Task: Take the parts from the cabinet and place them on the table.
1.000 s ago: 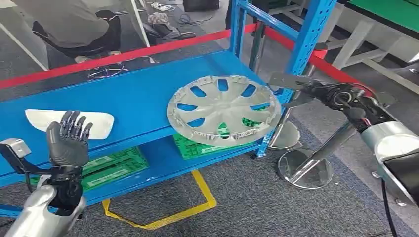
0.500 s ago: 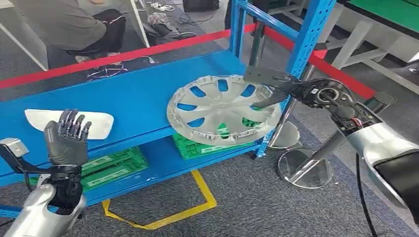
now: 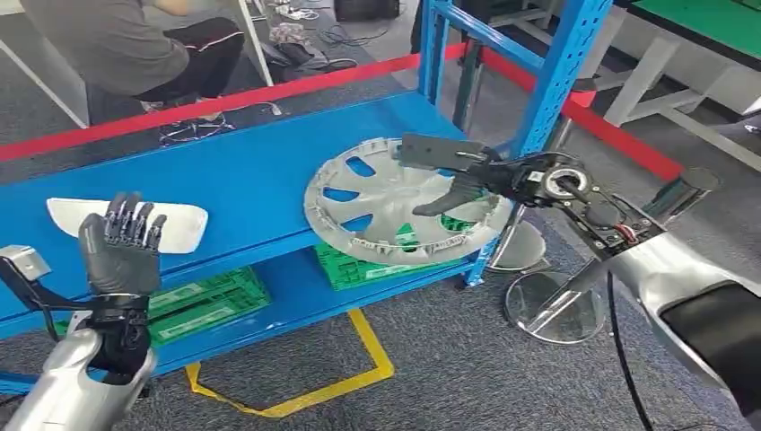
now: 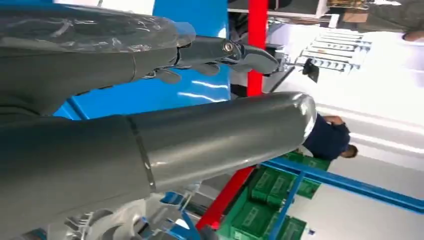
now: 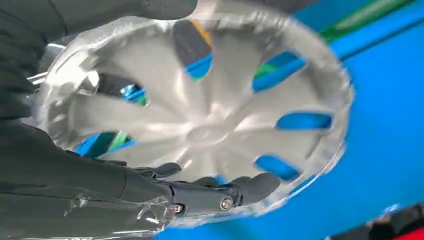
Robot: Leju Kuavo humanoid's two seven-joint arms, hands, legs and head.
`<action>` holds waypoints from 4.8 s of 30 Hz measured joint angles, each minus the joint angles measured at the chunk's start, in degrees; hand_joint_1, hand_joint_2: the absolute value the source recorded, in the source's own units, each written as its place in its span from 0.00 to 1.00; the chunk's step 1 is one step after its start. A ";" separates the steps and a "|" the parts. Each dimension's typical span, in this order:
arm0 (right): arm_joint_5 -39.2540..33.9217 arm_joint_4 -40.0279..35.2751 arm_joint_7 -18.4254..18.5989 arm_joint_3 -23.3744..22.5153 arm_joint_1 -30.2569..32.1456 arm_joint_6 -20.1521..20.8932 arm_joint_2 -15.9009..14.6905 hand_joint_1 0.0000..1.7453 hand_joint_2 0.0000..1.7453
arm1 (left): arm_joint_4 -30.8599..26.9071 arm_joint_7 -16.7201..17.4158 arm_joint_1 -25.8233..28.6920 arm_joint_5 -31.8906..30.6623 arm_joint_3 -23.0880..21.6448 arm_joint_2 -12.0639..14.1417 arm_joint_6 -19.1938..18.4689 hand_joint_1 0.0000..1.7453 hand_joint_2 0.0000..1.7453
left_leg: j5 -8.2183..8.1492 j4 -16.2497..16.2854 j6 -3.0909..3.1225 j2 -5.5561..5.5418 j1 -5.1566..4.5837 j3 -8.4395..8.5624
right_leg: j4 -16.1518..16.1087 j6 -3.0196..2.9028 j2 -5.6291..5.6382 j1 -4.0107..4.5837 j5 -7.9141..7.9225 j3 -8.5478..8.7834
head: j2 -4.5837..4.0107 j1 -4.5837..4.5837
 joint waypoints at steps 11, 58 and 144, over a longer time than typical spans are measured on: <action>0.24 0.83 -2.66 5.77 1.34 -0.22 2.08 0.00 1.00 | 0.44 -0.61 -1.14 0.04 0.00 -0.68 -0.57 0.00 0.00 | 0.00 0.00 0.00 0.00 0.00 -0.01 | -0.02 0.00 0.00 0.00 0.00 0.00 | 0.00 0.07; 8.74 14.97 -8.13 13.82 1.02 -2.47 2.45 0.00 1.00 | 2.88 -1.40 -1.94 1.60 -0.02 -1.51 -0.42 0.00 0.00 | 0.00 0.00 0.00 0.01 0.00 0.00 | -0.05 0.00 0.01 0.00 0.00 0.01 | 0.00 0.11; 20.94 20.35 -10.58 12.55 -0.86 -3.82 3.37 0.00 1.00 | 0.13 1.03 -0.11 2.03 -0.04 -1.53 1.38 0.00 0.00 | 0.00 0.02 0.00 0.02 -0.01 0.02 | -0.06 0.00 0.02 0.00 0.01 0.02 | 0.00 0.13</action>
